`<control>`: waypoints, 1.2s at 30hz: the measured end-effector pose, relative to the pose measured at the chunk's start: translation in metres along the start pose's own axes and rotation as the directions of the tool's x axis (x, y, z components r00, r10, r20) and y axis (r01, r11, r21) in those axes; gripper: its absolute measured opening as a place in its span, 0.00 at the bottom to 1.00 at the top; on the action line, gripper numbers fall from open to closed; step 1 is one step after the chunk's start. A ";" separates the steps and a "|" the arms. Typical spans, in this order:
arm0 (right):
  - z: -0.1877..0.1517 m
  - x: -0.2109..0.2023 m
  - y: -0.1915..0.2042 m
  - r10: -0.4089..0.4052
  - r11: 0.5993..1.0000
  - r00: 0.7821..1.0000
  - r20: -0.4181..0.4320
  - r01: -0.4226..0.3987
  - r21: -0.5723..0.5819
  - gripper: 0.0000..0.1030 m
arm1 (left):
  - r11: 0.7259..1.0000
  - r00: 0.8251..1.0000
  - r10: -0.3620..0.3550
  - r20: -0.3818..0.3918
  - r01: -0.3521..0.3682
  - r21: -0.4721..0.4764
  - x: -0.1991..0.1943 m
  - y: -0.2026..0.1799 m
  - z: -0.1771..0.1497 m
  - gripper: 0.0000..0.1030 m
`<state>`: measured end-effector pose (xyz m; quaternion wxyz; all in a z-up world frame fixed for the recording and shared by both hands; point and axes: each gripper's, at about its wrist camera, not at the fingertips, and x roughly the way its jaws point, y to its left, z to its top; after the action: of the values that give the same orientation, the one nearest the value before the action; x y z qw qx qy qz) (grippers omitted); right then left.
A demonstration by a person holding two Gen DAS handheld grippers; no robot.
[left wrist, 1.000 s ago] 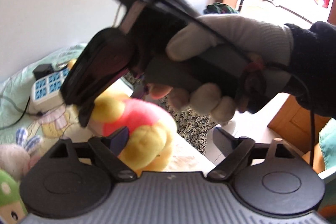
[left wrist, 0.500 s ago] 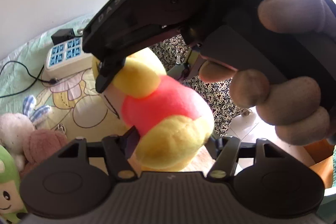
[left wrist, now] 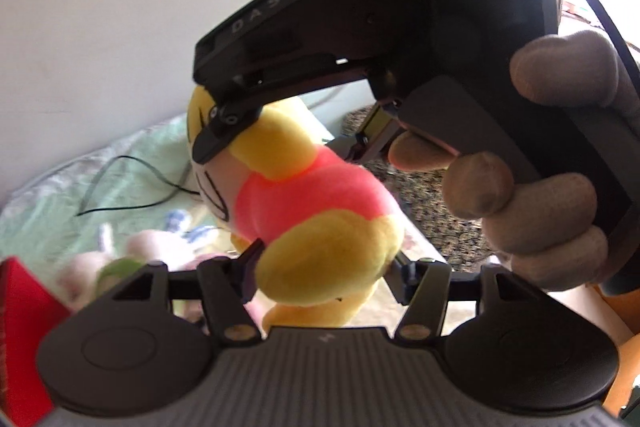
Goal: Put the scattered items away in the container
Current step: 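Carry the Pooh plush with the right gripper over the red box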
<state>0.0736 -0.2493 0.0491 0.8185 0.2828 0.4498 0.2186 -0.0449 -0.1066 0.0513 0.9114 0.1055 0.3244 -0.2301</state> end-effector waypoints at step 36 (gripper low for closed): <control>-0.082 0.166 0.230 -0.058 0.998 0.998 0.032 0.058 -0.004 0.71 | 0.994 0.996 -0.090 0.018 0.091 -0.068 -0.083 0.288 -0.111 0.58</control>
<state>0.0626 0.0456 0.0630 0.8323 0.2709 0.4442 0.1913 -0.0211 0.2115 0.0319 0.9056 0.0575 0.3296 -0.2605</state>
